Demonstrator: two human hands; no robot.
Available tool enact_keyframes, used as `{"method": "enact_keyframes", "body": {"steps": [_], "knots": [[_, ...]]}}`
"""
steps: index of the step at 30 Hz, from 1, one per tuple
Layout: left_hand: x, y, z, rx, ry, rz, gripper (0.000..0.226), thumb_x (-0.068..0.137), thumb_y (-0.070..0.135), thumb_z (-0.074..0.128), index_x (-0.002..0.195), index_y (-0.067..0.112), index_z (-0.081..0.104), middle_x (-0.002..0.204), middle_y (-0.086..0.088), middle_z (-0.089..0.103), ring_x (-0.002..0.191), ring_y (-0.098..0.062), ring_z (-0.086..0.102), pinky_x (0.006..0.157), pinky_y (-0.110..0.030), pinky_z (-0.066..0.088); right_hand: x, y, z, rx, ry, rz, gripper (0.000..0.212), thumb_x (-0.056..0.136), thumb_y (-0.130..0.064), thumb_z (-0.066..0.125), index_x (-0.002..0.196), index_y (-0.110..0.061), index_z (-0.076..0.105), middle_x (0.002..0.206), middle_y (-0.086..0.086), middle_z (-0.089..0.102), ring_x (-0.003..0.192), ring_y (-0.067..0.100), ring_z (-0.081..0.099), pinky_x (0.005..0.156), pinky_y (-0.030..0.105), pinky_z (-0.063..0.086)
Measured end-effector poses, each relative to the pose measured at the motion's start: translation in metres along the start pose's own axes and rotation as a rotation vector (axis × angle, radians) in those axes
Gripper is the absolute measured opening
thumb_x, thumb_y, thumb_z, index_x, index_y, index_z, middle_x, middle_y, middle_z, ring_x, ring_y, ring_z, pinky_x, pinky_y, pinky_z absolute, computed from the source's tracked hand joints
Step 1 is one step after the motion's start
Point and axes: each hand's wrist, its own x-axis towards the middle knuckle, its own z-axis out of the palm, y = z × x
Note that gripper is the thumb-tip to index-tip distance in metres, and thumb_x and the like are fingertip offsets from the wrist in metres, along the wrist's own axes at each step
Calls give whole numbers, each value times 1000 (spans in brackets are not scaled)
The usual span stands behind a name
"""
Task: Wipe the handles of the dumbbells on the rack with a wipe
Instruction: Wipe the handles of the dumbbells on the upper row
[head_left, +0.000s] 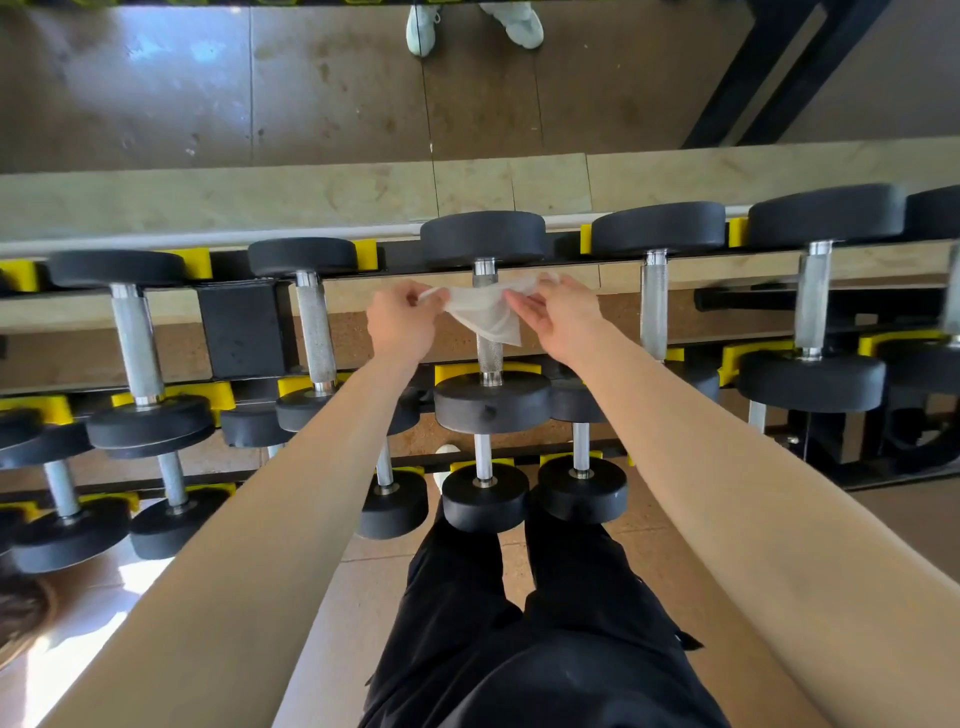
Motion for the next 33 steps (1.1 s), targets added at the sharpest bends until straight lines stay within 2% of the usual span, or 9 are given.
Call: {"method": "enact_keyframes", "body": {"steps": [3,7,11,15,18,22,27,30,33], "knots": [[-1,6,4,-121,56,-45,18,93,34,70,98,17,75,82,1,73,77,-14,68,81,-36,60,-9,-2,4,99,27,30,36,98,-3,58,133,-2,53,124,23,63,87,23,74,82,34,62],[-15,27,16,-332,-71,-30,6,91,24,73,90,18,73,77,0,74,70,-10,69,70,-23,57,-2,-13,-17,182,170,-52,18,92,-1,66,98,-17,62,118,10,68,92,20,75,84,33,61],[-5,29,14,-572,16,-247,7,92,16,73,86,17,70,87,-1,74,81,-12,74,76,-24,61,-5,4,-5,-391,50,-286,41,84,0,71,118,-17,56,112,-3,62,104,9,61,90,26,52],[0,28,10,-659,56,-337,6,91,13,74,88,15,69,97,-5,74,86,-13,74,75,-21,60,-10,21,2,-541,-40,-384,67,77,-12,83,126,-24,38,117,-6,55,101,2,57,82,14,50],[-3,28,14,-642,36,-346,6,92,18,74,93,13,72,92,-4,75,75,-9,71,68,-17,58,-8,30,1,-700,-52,-391,48,85,-15,76,126,-18,51,114,-6,59,97,1,57,82,18,49],[-8,27,19,-546,-82,-247,11,93,24,72,92,14,71,82,-2,67,70,-10,56,61,-19,47,-1,36,-6,-787,21,-436,12,91,-10,68,101,-16,71,98,-5,69,92,7,63,89,30,56],[-6,28,22,-433,-119,-152,15,92,25,73,103,15,72,93,2,72,82,-11,65,76,-26,54,13,21,-26,-725,230,-441,13,93,-10,67,94,-20,74,96,-7,68,92,9,64,92,31,57],[-5,17,17,-350,41,-259,12,92,30,72,96,18,72,94,1,72,90,-12,67,88,-32,55,7,25,-14,-790,71,-498,12,92,-12,68,94,-23,74,95,-12,68,93,5,62,88,21,53],[-9,0,8,-281,23,-316,14,93,28,71,96,14,72,89,0,71,79,-9,61,76,-24,47,2,29,-9,-890,-28,-570,12,92,-14,68,100,-18,76,97,-11,70,90,2,62,77,11,48]]}}
